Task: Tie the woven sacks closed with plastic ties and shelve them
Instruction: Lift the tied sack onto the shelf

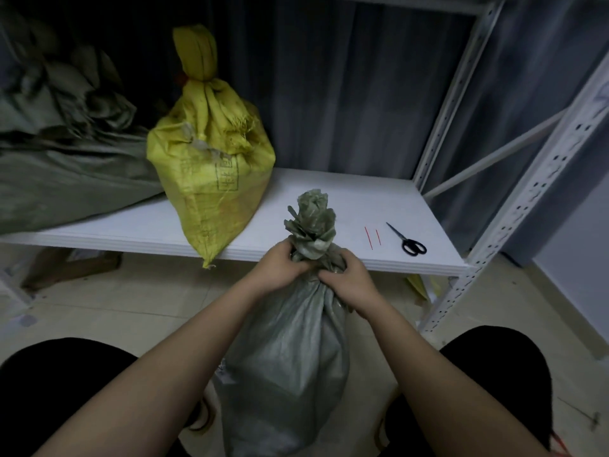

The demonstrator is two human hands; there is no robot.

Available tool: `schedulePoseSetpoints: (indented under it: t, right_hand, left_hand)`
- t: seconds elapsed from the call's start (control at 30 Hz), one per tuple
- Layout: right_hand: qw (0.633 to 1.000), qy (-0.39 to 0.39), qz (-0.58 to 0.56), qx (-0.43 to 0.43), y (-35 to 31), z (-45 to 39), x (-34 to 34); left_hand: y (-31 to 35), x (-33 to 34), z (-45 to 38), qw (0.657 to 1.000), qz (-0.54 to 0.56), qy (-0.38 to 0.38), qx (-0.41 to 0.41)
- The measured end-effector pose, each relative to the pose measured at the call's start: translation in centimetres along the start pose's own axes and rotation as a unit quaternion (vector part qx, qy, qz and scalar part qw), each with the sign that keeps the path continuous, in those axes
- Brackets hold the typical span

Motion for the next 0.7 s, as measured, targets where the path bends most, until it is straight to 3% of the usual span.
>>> schedulePoseSetpoints:
  t: [0.2,0.37,0.57,0.7]
  right_hand:
    - [0.995,0.029,0.090,-0.039,-5.6,-1.9,-1.8]
    - [0.994,0.060,0.045,-0.074,-10.1,-4.5,-2.9]
    - [0.987,0.077,0.061,-0.130,-12.2,-10.9,-3.3]
    - [0.975,0.084,0.140,-0.150,-12.6,-16.8,-3.8]
  left_hand:
    - [4.3,-3.4,-1.2,0.999,0.010,0.039,0.031]
    - [8.4,-6.3,-3.6,0.994,-0.046,0.060,0.084]
    - [7.9,-8.5,-9.3,0.989,-0.101,0.086,0.062]
    - [9.3,-10.3,-13.6,0.972,-0.114,0.136,0.155]
Point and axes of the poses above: each hand's wrist, its own z-axis away from the middle knuckle, its own x-axis out of the palm, y = z × x, the point moved 9 cm from there along -z, towards the middle knuckle, and after that the axes turned 3 degrees about -z, right-handed, at the moved point
